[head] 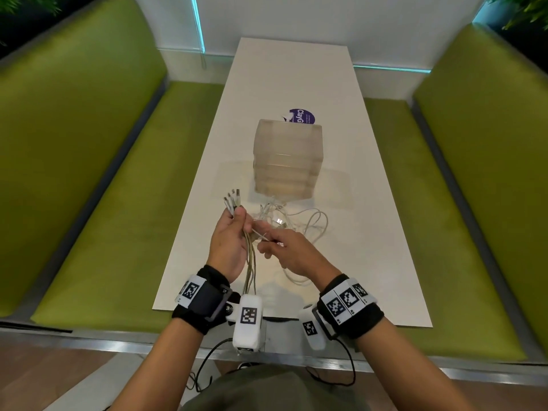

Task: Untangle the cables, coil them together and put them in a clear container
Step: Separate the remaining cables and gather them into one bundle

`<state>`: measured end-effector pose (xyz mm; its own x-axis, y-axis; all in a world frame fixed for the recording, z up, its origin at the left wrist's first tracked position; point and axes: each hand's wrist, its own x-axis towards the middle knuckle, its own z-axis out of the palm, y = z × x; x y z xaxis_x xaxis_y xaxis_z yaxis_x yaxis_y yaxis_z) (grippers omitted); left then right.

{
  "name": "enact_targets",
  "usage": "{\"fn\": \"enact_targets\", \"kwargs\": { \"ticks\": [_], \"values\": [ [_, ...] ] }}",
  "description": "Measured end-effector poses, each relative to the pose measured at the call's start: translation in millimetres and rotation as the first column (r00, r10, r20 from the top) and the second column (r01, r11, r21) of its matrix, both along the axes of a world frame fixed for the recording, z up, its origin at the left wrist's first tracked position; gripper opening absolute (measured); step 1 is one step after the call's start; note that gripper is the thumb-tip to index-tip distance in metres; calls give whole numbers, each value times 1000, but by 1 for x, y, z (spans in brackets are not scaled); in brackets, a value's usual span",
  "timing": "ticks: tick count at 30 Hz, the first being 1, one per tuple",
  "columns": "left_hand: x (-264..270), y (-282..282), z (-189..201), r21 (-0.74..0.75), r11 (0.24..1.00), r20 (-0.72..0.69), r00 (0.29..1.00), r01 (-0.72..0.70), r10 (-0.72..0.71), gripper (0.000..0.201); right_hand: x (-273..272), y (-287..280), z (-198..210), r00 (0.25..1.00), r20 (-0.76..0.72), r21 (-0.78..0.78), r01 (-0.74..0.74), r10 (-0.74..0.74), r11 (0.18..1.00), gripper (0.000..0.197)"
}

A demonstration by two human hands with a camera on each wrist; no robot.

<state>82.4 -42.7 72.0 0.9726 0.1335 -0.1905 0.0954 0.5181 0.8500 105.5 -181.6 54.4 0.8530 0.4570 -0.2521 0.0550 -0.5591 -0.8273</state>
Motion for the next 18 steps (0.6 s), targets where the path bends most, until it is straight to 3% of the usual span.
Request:
{"fn": "enact_targets", "kwargs": {
  "ticks": [3,7,12,16,18],
  "values": [
    [3,13,12,-93,992,63,994,-81,87,26,19,-16,-18,997,38,-239,-50,61,970,24],
    [9,48,35,-128,970,140,965,-204,222,26,46,-53,-45,994,48,-334,110,-100,936,29],
    [13,64,23,-68,956,79,954,-285,289,25,56,-66,-29,982,34,-46,190,-188,981,27],
    [12,38,0,102,986,-50,989,-134,139,20,47,-46,3,986,53,127,148,-156,981,30],
    [7,19,-5,209,978,-74,997,1,14,26,41,-33,14,991,85,111,95,-105,989,32]
  ]
}}
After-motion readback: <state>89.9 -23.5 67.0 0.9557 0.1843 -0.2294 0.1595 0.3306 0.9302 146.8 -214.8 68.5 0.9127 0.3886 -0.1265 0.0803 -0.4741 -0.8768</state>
